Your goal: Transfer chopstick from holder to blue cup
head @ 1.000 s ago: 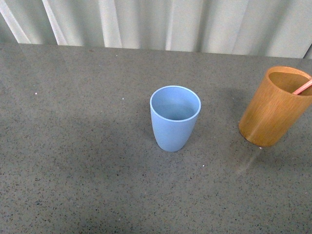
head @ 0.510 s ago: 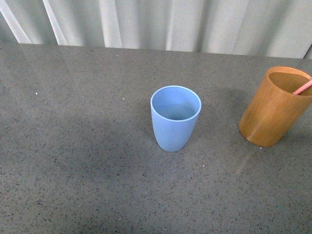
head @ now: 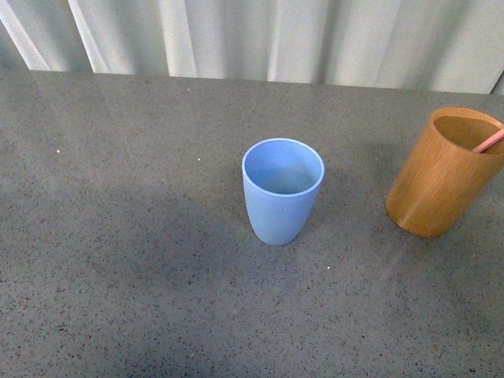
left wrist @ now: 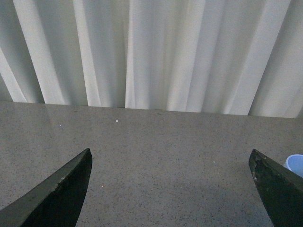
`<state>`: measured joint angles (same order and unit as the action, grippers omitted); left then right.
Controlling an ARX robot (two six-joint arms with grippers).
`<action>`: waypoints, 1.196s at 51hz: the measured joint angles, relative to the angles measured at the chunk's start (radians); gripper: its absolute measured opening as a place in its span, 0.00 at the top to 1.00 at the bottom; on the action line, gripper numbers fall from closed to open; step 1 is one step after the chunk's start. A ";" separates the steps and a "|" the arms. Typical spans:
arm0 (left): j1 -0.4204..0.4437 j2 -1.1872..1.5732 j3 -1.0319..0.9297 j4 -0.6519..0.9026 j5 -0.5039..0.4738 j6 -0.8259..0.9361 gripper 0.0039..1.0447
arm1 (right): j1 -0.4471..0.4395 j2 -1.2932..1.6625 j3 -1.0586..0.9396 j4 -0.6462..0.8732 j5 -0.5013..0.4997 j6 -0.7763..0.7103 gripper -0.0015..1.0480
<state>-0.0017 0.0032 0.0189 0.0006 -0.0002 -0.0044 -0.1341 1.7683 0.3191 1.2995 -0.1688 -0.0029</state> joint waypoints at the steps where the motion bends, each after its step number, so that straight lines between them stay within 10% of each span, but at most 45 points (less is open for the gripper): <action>1: 0.000 0.000 0.000 0.000 0.000 0.000 0.06 | 0.007 0.010 0.008 0.011 -0.003 0.005 0.10; 49: 0.000 0.000 0.000 0.000 0.000 0.000 0.06 | 0.100 0.153 0.147 0.056 0.000 0.053 0.10; 61: 0.000 0.000 0.000 0.000 0.000 0.000 0.06 | 0.107 0.170 0.153 0.069 0.014 0.057 0.31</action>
<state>-0.0017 0.0032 0.0189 0.0006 -0.0002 -0.0044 -0.0269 1.9381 0.4725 1.3685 -0.1551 0.0540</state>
